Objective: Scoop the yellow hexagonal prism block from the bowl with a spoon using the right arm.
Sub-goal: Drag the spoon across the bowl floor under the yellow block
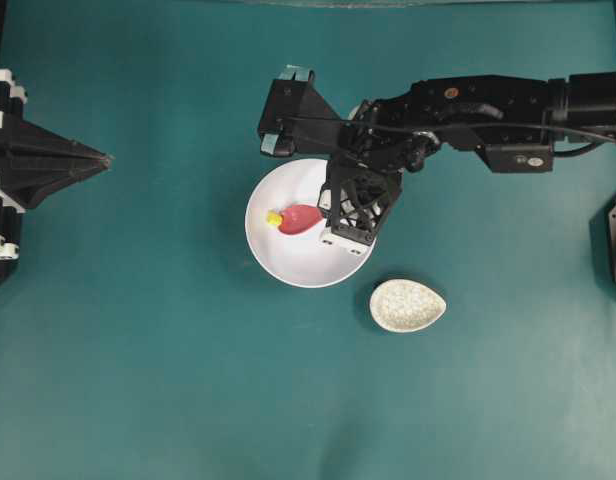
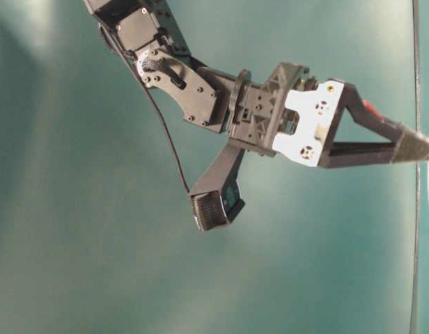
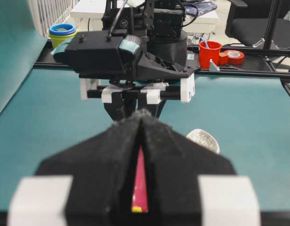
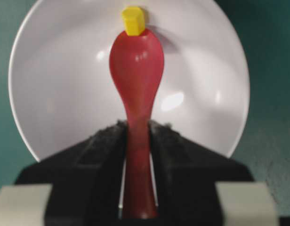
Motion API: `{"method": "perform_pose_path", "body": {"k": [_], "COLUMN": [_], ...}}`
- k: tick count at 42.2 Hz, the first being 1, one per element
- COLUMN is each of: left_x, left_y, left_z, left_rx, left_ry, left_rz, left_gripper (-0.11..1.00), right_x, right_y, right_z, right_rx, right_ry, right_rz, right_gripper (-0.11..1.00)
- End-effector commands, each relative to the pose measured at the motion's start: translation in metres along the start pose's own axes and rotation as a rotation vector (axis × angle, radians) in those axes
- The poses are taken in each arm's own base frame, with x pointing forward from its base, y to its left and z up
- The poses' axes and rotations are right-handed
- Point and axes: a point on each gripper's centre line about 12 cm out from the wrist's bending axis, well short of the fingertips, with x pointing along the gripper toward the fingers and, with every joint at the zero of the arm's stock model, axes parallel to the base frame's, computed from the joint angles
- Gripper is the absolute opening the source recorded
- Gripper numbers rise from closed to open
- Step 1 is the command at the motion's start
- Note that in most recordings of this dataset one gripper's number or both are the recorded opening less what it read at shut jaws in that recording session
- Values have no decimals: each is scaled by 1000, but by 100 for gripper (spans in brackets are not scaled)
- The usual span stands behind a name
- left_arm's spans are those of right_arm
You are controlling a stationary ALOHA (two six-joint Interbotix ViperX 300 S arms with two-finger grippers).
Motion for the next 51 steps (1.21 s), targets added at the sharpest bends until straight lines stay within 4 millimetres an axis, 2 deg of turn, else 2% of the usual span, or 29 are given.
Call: {"method": "perform_pose_path", "body": {"k": [1, 27, 51], "left_x": [1, 1, 1], "left_y": [1, 1, 1], "left_z": [4, 5, 5], "left_rx": [2, -3, -3], "left_ry": [-14, -18, -17], "left_rz": [3, 2, 2], "left_gripper": [0, 0, 0], "right_x": [-12, -19, -52], "right_y": [4, 7, 10], "right_z": [10, 19, 18], "right_rx": [-11, -14, -22], "right_ry": [-54, -90, -214], "right_rz": [7, 11, 20], "right_gripper": [22, 22, 22]}}
